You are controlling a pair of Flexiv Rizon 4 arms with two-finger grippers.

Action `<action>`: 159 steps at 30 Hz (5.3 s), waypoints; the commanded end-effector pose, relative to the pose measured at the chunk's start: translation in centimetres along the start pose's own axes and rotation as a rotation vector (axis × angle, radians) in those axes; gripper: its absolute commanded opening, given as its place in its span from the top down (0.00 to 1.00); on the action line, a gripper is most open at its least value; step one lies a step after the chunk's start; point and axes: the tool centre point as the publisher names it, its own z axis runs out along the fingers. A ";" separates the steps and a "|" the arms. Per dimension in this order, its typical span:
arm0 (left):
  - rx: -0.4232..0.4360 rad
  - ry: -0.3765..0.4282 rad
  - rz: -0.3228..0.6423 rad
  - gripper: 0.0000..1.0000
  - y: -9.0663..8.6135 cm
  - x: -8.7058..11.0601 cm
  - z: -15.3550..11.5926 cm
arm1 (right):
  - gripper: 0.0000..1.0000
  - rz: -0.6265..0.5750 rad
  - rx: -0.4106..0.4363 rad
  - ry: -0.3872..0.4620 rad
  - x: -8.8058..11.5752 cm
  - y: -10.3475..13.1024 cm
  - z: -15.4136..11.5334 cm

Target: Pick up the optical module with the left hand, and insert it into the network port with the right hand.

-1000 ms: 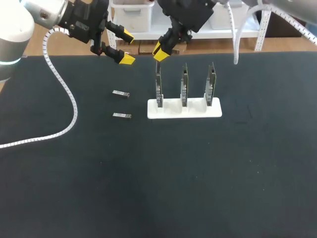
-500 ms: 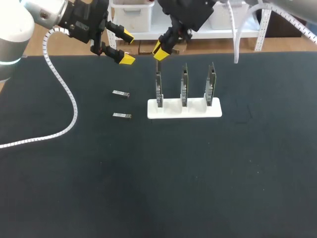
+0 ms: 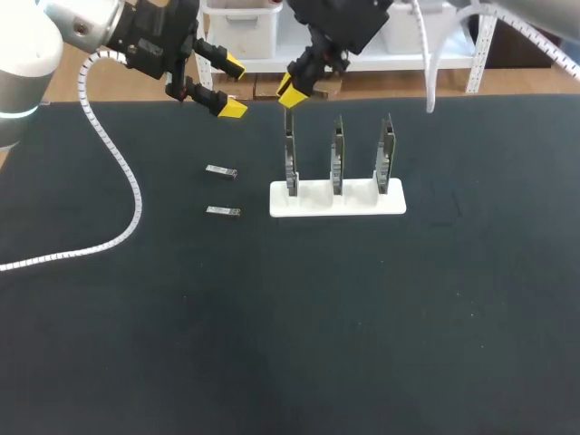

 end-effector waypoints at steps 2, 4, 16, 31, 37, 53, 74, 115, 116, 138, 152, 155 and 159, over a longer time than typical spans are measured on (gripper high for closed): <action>0.003 0.007 -0.003 0.00 0.1 -0.1 0.0 | 1.00 0.020 0.003 -0.004 0.6 0.4 0.3; 0.003 0.007 -0.003 0.00 0.1 -0.1 0.0 | 1.00 0.024 0.004 -0.008 0.7 0.5 0.3; 0.003 0.007 -0.003 0.00 0.1 -0.1 0.0 | 1.00 0.013 -0.012 -0.011 0.6 0.1 0.6; 0.003 0.007 -0.003 0.00 0.1 -0.1 0.0 | 1.00 0.030 -0.011 -0.034 1.5 0.6 1.2; 0.003 0.007 -0.003 0.00 0.1 -0.1 0.0 | 1.00 0.029 -0.006 -0.050 1.9 0.5 1.8; 0.003 0.007 -0.003 0.00 0.1 -0.1 0.0 | 1.00 0.041 -0.020 -0.076 2.3 0.9 3.1; 0.003 0.007 -0.003 0.00 0.1 -0.1 0.0 | 0.15 0.057 0.007 -0.087 2.5 1.4 2.7; 0.003 0.007 -0.003 0.00 0.1 -0.1 0.0 | 1.00 0.002 0.070 -0.103 0.9 1.0 1.1; 0.003 0.007 -0.003 0.00 0.1 -0.1 0.0 | 1.00 0.005 0.068 -0.105 1.0 1.1 1.2; 0.003 0.007 -0.003 0.00 0.1 -0.1 0.0 | 1.00 0.052 0.026 -0.145 2.7 1.1 3.0; 0.003 0.007 -0.003 0.00 0.1 -0.1 0.0 | 1.00 0.047 0.025 -0.144 2.6 1.5 3.1; 0.003 0.007 -0.003 0.00 0.1 -0.1 0.0 | 1.00 0.053 0.024 -0.148 2.9 1.5 3.3; 0.003 0.007 -0.003 0.00 0.1 -0.1 0.0 | 1.00 0.060 0.024 -0.153 3.1 1.5 3.4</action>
